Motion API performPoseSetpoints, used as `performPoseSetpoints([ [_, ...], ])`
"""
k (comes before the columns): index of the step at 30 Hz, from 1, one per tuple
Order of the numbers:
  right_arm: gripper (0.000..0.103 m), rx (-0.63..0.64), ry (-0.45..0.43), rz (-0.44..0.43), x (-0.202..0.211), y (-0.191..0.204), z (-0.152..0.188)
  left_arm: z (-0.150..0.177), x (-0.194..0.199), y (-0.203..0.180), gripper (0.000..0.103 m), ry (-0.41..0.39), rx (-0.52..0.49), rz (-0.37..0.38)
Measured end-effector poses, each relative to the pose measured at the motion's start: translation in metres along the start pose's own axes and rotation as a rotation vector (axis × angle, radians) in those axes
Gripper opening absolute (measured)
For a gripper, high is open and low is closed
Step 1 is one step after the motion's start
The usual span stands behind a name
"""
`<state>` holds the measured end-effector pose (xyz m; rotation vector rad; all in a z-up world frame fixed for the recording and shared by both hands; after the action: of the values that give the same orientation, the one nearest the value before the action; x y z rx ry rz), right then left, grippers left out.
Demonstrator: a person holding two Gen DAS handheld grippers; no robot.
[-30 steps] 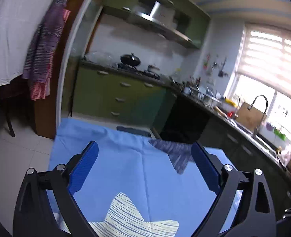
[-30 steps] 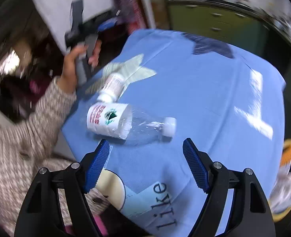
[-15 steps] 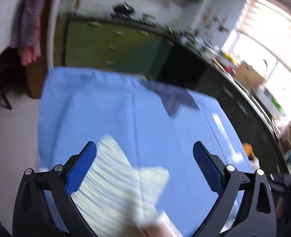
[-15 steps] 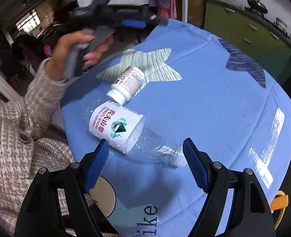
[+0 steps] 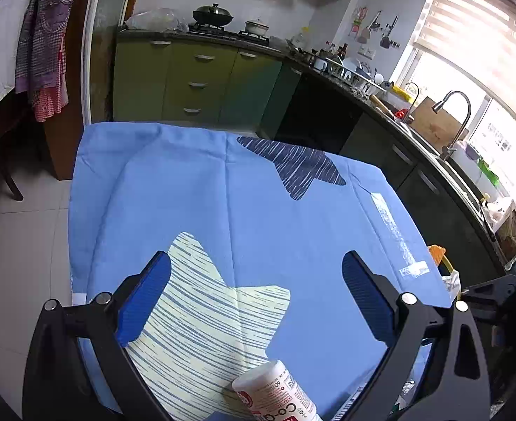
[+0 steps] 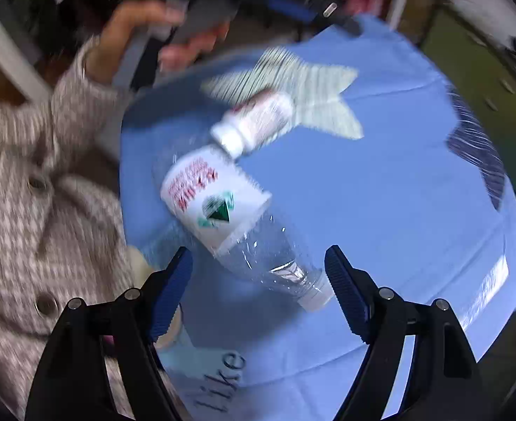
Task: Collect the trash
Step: 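Reach down to the clear water bottle and close the right tool on it, then carry the water bottle over the bin and open the right tool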
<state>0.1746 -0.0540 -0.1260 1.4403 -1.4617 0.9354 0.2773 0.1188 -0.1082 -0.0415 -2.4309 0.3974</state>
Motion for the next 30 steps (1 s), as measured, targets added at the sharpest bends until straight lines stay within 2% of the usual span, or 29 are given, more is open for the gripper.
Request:
performPoseSetpoints([
  [6,0.088,0.269,0.137,-0.042,-0.026,0.021,-0.011,0.000,0.007,0.009,0.093,-0.004,0.012,-0.025],
  [8,0.089,0.369,0.198,-0.031,-0.039,0.028,-0.012,-0.001,0.010,0.012,0.093,-0.007,0.021,-0.030],
  [12,0.085,0.467,0.280,-0.043,-0.056,0.034,-0.007,-0.002,0.018,0.022,0.093,-0.017,0.041,-0.043],
  [14,0.070,0.473,0.308,-0.073,-0.060,0.034,-0.006,-0.002,0.022,0.026,0.093,-0.022,0.048,-0.047],
  [19,0.069,0.457,0.329,-0.101,-0.065,0.030,-0.008,-0.005,0.033,0.038,0.093,-0.040,0.062,-0.056],
  [23,0.065,0.384,0.319,-0.112,-0.072,0.026,-0.009,-0.006,0.036,0.041,0.093,-0.048,0.070,-0.050],
  [30,0.065,0.307,0.265,-0.028,-0.059,0.020,0.009,-0.004,0.037,0.037,0.093,-0.049,0.064,-0.042],
])
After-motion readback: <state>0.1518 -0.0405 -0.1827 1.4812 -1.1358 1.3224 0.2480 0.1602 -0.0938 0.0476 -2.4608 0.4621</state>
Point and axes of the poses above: each gripper's, at about its wrist camera, not at the fingertips, and x roughly against the way its jaws point, y to its left, z to its underside, the point moved 9 cm from there along -x, roughly the way its jaws point, and after that the axes turned 4 degrees about -y, right-handed, at the moved point
